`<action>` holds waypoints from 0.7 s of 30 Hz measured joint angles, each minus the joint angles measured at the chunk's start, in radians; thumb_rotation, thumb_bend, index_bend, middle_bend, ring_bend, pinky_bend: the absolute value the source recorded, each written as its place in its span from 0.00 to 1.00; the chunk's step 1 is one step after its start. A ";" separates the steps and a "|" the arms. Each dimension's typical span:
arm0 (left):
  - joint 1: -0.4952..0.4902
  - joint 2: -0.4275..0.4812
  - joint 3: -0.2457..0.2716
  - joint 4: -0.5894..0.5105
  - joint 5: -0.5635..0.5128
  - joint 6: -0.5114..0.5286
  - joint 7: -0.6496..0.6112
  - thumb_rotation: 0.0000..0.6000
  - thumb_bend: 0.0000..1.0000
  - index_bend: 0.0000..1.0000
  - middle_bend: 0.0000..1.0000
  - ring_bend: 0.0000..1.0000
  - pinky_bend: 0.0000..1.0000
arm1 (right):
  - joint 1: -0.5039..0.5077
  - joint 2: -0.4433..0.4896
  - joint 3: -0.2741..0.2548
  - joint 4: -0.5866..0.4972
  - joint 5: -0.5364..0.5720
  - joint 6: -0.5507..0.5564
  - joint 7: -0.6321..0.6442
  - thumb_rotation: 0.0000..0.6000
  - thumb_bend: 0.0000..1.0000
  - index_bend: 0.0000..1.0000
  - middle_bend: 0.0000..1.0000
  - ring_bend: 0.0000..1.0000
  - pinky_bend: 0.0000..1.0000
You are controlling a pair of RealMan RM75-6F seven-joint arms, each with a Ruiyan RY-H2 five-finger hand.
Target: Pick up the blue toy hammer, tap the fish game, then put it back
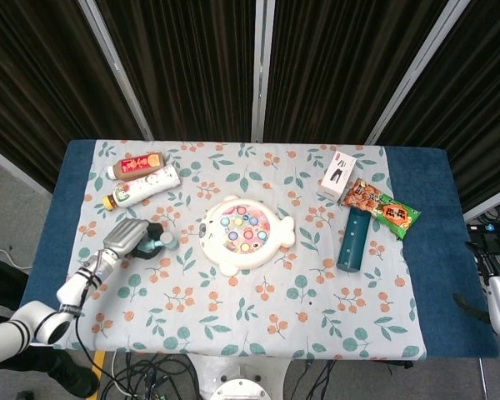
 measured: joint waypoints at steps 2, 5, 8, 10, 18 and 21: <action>0.004 -0.004 0.003 0.005 0.006 0.005 0.005 1.00 0.48 0.46 0.48 0.35 0.52 | -0.003 0.001 -0.001 -0.002 0.000 0.003 -0.001 1.00 0.05 0.15 0.22 0.00 0.03; 0.008 -0.006 0.007 0.008 0.016 0.012 0.010 1.00 0.47 0.43 0.45 0.33 0.51 | -0.004 0.001 -0.003 -0.005 0.002 0.002 -0.002 1.00 0.05 0.15 0.22 0.00 0.03; 0.010 -0.001 0.012 0.006 0.026 0.013 0.013 1.00 0.43 0.40 0.42 0.30 0.49 | -0.006 0.000 -0.006 -0.007 -0.002 0.003 -0.003 1.00 0.05 0.15 0.23 0.00 0.03; 0.012 0.000 0.013 0.004 0.029 0.014 0.018 1.00 0.40 0.37 0.40 0.29 0.48 | -0.008 -0.001 -0.006 -0.007 -0.003 0.006 -0.003 1.00 0.06 0.15 0.23 0.00 0.03; 0.025 0.003 0.016 -0.004 0.037 0.028 0.036 1.00 0.33 0.33 0.36 0.26 0.47 | -0.019 -0.002 -0.009 -0.009 -0.011 0.027 -0.001 1.00 0.08 0.15 0.23 0.00 0.03; 0.031 0.005 0.019 -0.011 0.042 0.037 0.039 1.00 0.32 0.33 0.36 0.26 0.47 | -0.022 -0.002 -0.009 -0.009 -0.013 0.031 -0.001 1.00 0.08 0.15 0.23 0.00 0.03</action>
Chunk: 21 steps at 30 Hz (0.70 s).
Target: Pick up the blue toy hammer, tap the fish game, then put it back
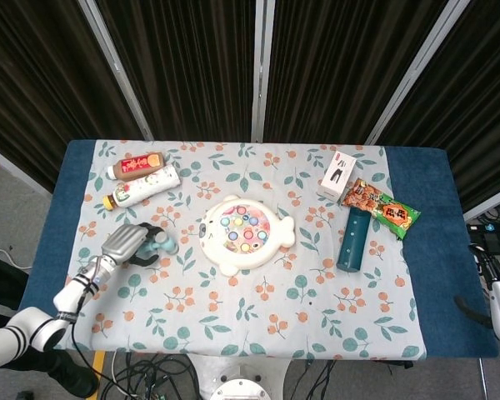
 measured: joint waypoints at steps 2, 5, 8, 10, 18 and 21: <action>0.005 0.001 0.001 -0.004 0.004 0.010 0.003 1.00 0.31 0.33 0.36 0.26 0.47 | -0.002 0.000 0.000 0.000 -0.001 0.004 0.000 1.00 0.08 0.15 0.23 0.00 0.03; 0.013 0.005 0.003 -0.017 0.009 0.022 0.008 1.00 0.30 0.33 0.37 0.26 0.47 | -0.003 -0.002 0.000 0.001 -0.001 0.005 0.000 1.00 0.08 0.15 0.23 0.00 0.03; 0.016 0.007 0.003 -0.023 0.007 0.021 0.015 1.00 0.29 0.33 0.37 0.26 0.47 | -0.003 -0.002 0.000 0.002 -0.001 0.004 0.001 1.00 0.08 0.15 0.23 0.00 0.03; 0.018 0.006 0.001 -0.026 0.004 0.019 0.017 1.00 0.29 0.33 0.38 0.26 0.47 | -0.003 -0.002 0.001 0.002 -0.001 0.003 0.001 1.00 0.08 0.15 0.23 0.00 0.03; 0.033 0.008 -0.015 -0.037 -0.006 0.048 0.013 1.00 0.29 0.18 0.28 0.16 0.28 | -0.003 0.001 0.002 0.000 -0.002 0.003 0.001 1.00 0.08 0.15 0.23 0.00 0.03; 0.041 0.018 -0.018 -0.049 -0.003 0.068 0.013 1.00 0.29 0.17 0.23 0.11 0.21 | -0.002 0.002 0.002 0.000 -0.003 0.001 0.002 1.00 0.08 0.15 0.23 0.00 0.03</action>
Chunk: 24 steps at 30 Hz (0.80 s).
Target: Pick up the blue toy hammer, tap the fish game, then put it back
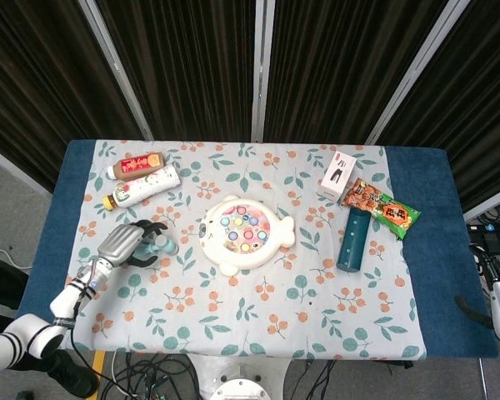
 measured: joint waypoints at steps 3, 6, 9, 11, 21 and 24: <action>0.013 0.019 -0.002 -0.019 0.002 0.025 0.001 1.00 0.28 0.16 0.23 0.11 0.20 | 0.001 0.002 0.001 0.001 -0.001 -0.002 0.003 1.00 0.09 0.15 0.23 0.00 0.03; 0.037 0.044 -0.010 -0.041 -0.005 0.070 0.000 1.00 0.27 0.15 0.22 0.10 0.17 | 0.002 0.006 0.001 0.003 0.000 -0.005 0.011 1.00 0.09 0.15 0.23 0.00 0.03; 0.091 0.097 -0.029 -0.077 -0.037 0.154 0.002 1.00 0.26 0.15 0.21 0.07 0.14 | 0.005 0.012 0.002 0.008 0.001 -0.012 0.031 1.00 0.10 0.15 0.23 0.00 0.03; 0.133 0.132 -0.042 -0.096 -0.072 0.203 0.011 1.00 0.26 0.15 0.20 0.06 0.11 | 0.009 0.018 0.002 0.014 0.000 -0.021 0.056 1.00 0.12 0.13 0.21 0.00 0.04; 0.370 0.239 -0.054 -0.210 -0.230 0.453 0.287 1.00 0.25 0.16 0.18 0.04 0.08 | 0.050 0.031 -0.007 0.082 -0.050 -0.075 0.238 1.00 0.15 0.03 0.13 0.00 0.02; 0.445 0.262 -0.033 -0.279 -0.221 0.545 0.363 1.00 0.25 0.16 0.18 0.04 0.08 | 0.052 0.025 -0.009 0.085 -0.063 -0.064 0.240 1.00 0.15 0.03 0.13 0.00 0.02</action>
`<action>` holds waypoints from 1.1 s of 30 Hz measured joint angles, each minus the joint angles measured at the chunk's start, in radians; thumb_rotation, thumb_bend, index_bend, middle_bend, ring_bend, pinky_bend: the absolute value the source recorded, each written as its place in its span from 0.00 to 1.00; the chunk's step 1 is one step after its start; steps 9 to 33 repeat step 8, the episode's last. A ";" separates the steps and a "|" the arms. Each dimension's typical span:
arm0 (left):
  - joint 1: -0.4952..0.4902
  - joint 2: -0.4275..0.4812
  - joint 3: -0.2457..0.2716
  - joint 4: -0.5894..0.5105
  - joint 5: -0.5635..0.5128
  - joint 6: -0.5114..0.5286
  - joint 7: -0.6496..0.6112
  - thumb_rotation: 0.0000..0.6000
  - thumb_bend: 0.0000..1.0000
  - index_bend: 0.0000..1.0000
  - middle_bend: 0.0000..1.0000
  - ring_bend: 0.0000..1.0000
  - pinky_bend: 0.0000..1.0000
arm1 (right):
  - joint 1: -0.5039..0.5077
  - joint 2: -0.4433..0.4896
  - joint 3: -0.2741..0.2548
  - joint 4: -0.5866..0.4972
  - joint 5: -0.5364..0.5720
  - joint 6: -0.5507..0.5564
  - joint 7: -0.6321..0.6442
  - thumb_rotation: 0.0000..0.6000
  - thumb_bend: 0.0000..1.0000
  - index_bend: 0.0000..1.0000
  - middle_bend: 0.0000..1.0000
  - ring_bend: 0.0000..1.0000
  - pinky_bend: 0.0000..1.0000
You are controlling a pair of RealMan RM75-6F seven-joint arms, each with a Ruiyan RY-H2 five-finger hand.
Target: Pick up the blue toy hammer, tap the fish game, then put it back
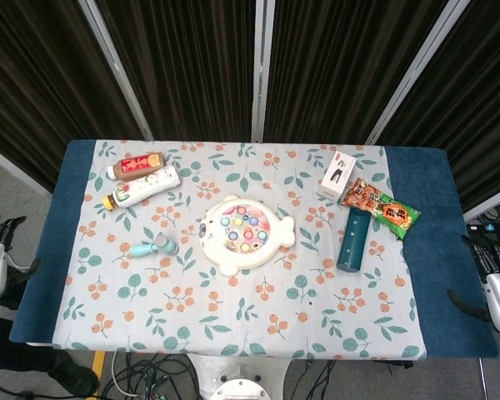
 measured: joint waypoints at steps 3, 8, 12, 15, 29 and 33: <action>0.052 0.020 0.024 -0.069 0.033 0.061 0.050 1.00 0.25 0.16 0.18 0.04 0.08 | -0.003 -0.004 -0.004 -0.002 -0.014 0.015 -0.005 1.00 0.15 0.03 0.13 0.00 0.02; 0.089 0.048 0.058 -0.152 0.107 0.095 0.073 1.00 0.25 0.16 0.18 0.04 0.08 | -0.010 -0.010 -0.017 -0.008 -0.028 0.028 -0.013 1.00 0.15 0.03 0.13 0.00 0.02; 0.089 0.048 0.058 -0.152 0.107 0.095 0.073 1.00 0.25 0.16 0.18 0.04 0.08 | -0.010 -0.010 -0.017 -0.008 -0.028 0.028 -0.013 1.00 0.15 0.03 0.13 0.00 0.02; 0.089 0.048 0.058 -0.152 0.107 0.095 0.073 1.00 0.25 0.16 0.18 0.04 0.08 | -0.010 -0.010 -0.017 -0.008 -0.028 0.028 -0.013 1.00 0.15 0.03 0.13 0.00 0.02; 0.089 0.048 0.058 -0.152 0.107 0.095 0.073 1.00 0.25 0.16 0.18 0.04 0.08 | -0.010 -0.010 -0.017 -0.008 -0.028 0.028 -0.013 1.00 0.15 0.03 0.13 0.00 0.02; 0.089 0.048 0.058 -0.152 0.107 0.095 0.073 1.00 0.25 0.16 0.18 0.04 0.08 | -0.010 -0.010 -0.017 -0.008 -0.028 0.028 -0.013 1.00 0.15 0.03 0.13 0.00 0.02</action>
